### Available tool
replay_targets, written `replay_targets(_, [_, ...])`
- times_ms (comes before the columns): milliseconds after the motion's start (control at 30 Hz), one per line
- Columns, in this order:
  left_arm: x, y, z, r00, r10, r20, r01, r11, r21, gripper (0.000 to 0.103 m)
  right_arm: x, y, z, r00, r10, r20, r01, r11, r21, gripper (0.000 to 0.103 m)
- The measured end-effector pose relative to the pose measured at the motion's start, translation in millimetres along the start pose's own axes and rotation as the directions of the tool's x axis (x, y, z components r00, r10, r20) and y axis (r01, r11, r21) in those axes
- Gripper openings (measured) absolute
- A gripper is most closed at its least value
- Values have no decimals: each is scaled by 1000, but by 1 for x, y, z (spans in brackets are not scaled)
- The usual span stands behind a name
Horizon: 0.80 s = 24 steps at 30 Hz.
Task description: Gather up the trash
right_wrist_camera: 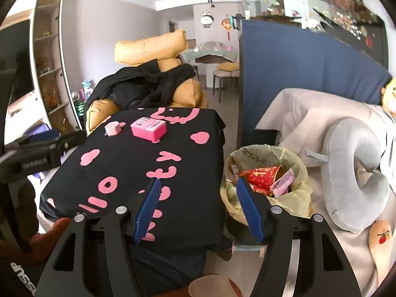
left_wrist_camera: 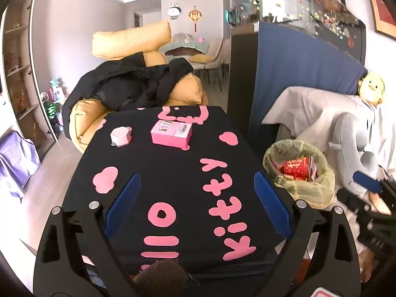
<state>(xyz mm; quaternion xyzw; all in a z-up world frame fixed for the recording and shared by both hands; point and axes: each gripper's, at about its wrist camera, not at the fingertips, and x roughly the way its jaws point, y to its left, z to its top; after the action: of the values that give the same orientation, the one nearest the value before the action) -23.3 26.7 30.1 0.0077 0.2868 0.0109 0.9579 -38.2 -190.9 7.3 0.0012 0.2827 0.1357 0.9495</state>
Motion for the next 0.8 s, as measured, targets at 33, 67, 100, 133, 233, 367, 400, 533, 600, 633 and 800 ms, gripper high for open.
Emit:
replay_targets(33, [-3,2,0,1000,2,5,-2,1000,-3,89,-1,2,-1,1000,14,4,-14,1000,1,60])
replay_targets(67, [-5,3,0,1000,4,10,-4,1000,-4,89,-2,3,-1,1000,22,8,-22,1000,5,60])
replay_targets(100, [-6,4,0,1000,7,13,-7,1000,-5,89,-3,4,-1,999,31,14,-31,999,9,60])
replay_targets(133, [-7,4,-1,1000,10,15,-10,1000,-5,89,-3,5,0,999,34,17,-35,999,10,60])
replay_targets(233, [-9,5,-1,1000,20,16,-20,1000,0,89,-5,10,0,999,43,28,-42,999,-6,60])
replay_targets(367, [-7,3,-2,1000,18,3,-18,1000,6,89,-4,13,0,998,57,26,-57,998,-7,60])
replay_targets(400, [-7,3,-2,1000,18,1,-18,1000,8,89,-3,13,-1,998,58,24,-58,998,-6,60])
replay_targets(533, [-7,1,-2,1000,18,0,-18,1000,10,89,-2,11,-2,998,59,20,-59,998,1,60])
replay_targets(600, [-7,1,-2,1000,18,-1,-18,1000,9,89,-1,10,-1,998,58,21,-58,998,4,60])
replay_targets(633, [-7,1,-2,1000,18,-1,-18,1000,9,89,-1,9,-1,998,57,21,-58,998,5,60])
replay_targets(800, [-7,1,-2,1000,16,-2,-16,1000,10,89,-1,8,-1,998,58,21,-58,998,9,60])
